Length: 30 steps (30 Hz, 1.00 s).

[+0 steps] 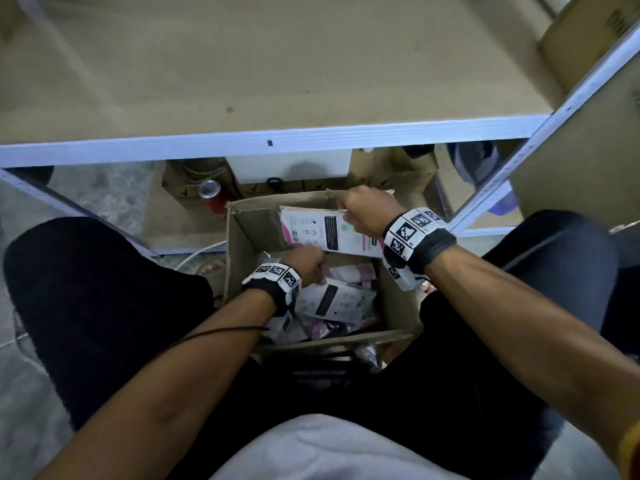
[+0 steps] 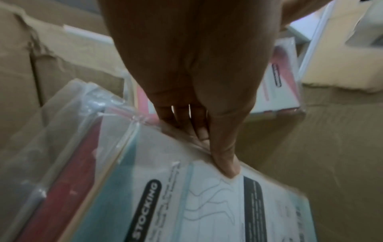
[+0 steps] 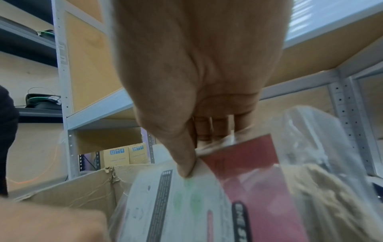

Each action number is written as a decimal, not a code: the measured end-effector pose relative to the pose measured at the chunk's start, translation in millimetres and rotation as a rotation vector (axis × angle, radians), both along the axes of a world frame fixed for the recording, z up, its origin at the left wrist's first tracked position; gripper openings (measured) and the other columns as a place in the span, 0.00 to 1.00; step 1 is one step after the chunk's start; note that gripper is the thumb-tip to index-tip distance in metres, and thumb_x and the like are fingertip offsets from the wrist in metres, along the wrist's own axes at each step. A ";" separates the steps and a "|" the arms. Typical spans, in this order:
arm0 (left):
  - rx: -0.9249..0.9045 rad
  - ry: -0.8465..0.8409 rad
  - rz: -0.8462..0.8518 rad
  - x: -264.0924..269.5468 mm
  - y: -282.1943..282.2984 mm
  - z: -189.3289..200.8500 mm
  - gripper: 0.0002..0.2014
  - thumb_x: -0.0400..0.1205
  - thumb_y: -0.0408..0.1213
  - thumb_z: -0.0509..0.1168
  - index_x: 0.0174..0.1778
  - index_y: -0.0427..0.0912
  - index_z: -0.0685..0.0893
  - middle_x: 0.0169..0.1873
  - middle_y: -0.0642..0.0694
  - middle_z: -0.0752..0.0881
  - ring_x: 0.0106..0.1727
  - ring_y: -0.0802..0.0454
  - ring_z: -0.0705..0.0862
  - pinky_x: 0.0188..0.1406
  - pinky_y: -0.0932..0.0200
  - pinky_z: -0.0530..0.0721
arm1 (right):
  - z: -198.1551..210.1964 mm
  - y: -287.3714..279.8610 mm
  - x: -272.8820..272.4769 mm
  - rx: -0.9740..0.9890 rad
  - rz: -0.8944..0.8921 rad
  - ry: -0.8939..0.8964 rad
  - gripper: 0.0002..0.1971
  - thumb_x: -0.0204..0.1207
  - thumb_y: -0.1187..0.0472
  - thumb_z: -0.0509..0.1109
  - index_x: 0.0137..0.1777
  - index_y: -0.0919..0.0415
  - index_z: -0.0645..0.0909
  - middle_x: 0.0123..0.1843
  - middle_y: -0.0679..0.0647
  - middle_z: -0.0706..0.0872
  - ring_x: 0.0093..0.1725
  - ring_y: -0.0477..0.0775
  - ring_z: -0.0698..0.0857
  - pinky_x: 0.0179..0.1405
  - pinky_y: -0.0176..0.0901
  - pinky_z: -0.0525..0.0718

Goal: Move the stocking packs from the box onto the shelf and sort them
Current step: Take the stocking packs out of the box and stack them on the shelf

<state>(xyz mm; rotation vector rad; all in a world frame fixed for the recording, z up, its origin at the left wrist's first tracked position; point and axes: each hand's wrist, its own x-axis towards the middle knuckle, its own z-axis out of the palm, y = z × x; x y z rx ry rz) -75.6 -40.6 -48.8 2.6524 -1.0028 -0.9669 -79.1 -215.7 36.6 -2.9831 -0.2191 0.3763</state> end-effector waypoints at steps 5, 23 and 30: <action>-0.138 -0.128 -0.034 0.9 1.6 49.7 0.03 0.74 0.34 0.77 0.42 0.44 0.93 0.42 0.48 0.93 0.45 0.52 0.87 0.51 0.55 0.86 | 17.8 6.3 -13.5 -0.014 0.008 0.020 0.06 0.81 0.59 0.66 0.56 0.55 0.78 0.57 0.63 0.83 0.54 0.68 0.85 0.50 0.55 0.84; -0.491 -0.177 0.165 22.7 48.5 226.1 0.08 0.83 0.40 0.72 0.55 0.42 0.89 0.53 0.42 0.91 0.57 0.45 0.88 0.64 0.49 0.84 | 173.9 -33.2 -35.0 0.100 -0.110 -0.156 0.11 0.81 0.61 0.70 0.60 0.66 0.84 0.59 0.61 0.87 0.58 0.60 0.84 0.58 0.45 0.79; -0.626 -0.177 0.285 59.2 74.7 281.6 0.11 0.86 0.36 0.67 0.61 0.35 0.87 0.57 0.39 0.88 0.56 0.46 0.85 0.55 0.58 0.84 | 198.9 -63.8 -23.3 0.292 -0.268 -0.228 0.11 0.82 0.58 0.70 0.58 0.64 0.84 0.51 0.57 0.86 0.50 0.56 0.83 0.53 0.44 0.80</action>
